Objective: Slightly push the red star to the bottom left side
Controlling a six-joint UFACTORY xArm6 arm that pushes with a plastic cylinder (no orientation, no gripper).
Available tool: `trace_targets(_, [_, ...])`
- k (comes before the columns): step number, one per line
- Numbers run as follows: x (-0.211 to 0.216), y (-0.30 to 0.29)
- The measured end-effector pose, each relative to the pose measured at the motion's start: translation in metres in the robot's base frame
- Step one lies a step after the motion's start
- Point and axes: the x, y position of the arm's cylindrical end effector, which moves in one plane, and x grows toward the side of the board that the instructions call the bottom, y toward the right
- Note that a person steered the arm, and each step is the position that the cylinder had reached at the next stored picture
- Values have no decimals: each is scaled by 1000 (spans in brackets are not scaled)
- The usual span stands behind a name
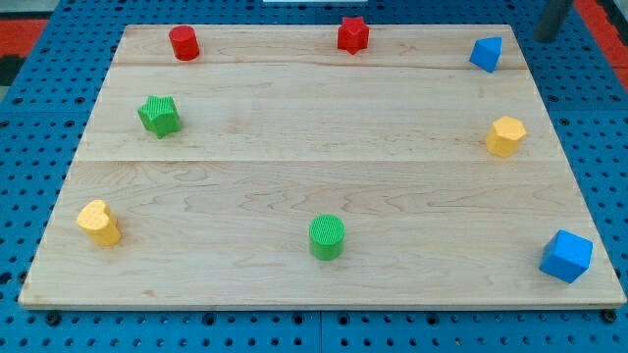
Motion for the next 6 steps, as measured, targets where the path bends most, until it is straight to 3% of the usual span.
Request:
trace_targets(2, [-15,-86])
trace_targets(3, [-14,-199])
trace_targets(4, [-13,-232])
trace_targets(5, [29,-230])
trace_targets(6, [62,-180])
